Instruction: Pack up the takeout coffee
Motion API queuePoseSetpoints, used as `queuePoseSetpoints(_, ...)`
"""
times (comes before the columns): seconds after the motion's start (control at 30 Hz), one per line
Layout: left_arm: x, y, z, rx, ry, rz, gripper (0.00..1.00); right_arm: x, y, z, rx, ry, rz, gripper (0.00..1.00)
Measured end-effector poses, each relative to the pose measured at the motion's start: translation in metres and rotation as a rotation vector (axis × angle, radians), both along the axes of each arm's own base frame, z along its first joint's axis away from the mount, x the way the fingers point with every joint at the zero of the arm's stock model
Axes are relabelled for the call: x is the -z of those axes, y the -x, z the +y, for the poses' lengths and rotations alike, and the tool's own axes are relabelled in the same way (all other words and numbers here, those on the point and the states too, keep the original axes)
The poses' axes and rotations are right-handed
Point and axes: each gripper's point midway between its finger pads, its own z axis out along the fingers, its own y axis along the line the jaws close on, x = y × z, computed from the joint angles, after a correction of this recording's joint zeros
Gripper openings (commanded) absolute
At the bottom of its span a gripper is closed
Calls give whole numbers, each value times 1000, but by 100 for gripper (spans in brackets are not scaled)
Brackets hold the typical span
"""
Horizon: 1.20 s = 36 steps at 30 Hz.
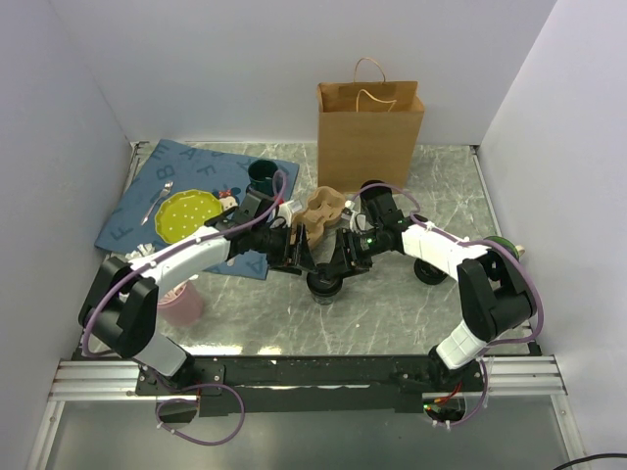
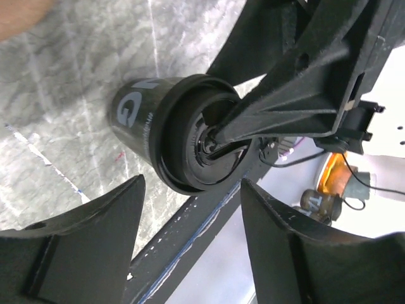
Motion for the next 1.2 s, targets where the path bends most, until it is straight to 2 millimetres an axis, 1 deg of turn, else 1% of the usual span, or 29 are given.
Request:
queuePoseSetpoints(0.13,5,3,-4,30,21,15,63,0,0,0,-1,0,-1,54)
queuePoseSetpoints(0.4,31,13,-6,63,-2,83,61,0,-1,1,-5,0,-3,53)
queuePoseSetpoints(0.73,31,11,-14,77,36,84,57,0,-1,1,-9,-1,-4,52)
queuePoseSetpoints(1.2,32,10,-16,45,53,124,58,0,-2,1,-15,-2,-13,52)
